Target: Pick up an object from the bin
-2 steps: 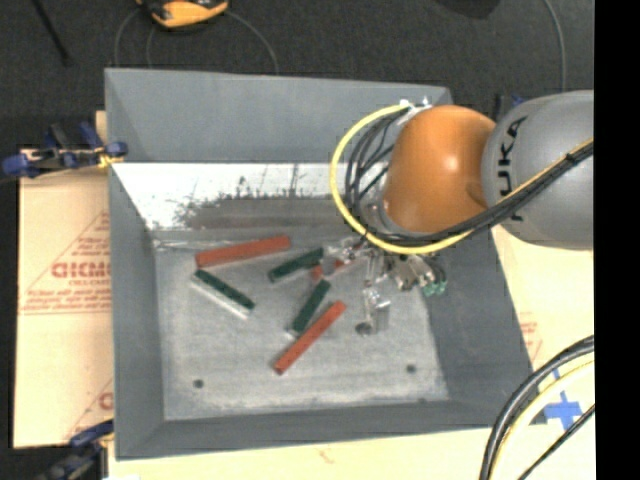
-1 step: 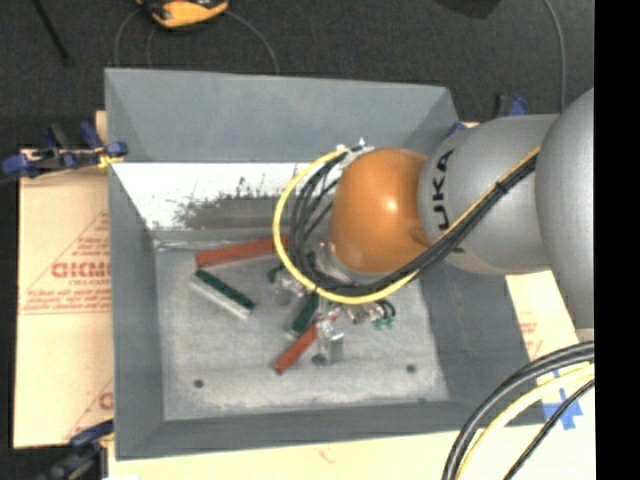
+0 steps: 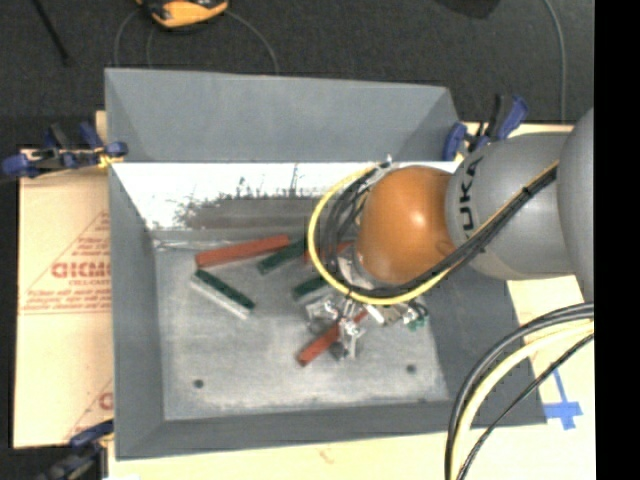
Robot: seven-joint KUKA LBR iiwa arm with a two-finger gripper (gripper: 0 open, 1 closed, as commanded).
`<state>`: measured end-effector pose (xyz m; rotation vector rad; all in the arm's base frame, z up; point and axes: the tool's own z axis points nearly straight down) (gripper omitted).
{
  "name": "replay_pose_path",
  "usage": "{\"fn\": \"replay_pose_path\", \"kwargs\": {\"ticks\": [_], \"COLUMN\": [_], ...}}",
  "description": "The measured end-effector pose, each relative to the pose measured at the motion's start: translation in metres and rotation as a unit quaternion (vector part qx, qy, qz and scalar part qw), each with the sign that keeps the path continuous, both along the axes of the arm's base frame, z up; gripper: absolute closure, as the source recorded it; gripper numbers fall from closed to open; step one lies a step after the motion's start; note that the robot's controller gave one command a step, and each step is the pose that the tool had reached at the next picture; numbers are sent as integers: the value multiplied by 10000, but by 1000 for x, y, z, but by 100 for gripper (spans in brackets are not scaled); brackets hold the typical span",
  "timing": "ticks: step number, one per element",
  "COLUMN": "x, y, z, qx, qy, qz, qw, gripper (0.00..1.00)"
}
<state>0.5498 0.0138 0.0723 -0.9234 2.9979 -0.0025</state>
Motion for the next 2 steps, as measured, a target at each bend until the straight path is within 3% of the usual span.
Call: {"fn": "replay_pose_path", "kwargs": {"ticks": [1,2], "x": [0,20], "y": [0,29], "z": [0,189], "qx": [0,4], "qy": [0,-12], "qz": [0,-121], "qw": [10000,9999], "gripper": [100,100]}}
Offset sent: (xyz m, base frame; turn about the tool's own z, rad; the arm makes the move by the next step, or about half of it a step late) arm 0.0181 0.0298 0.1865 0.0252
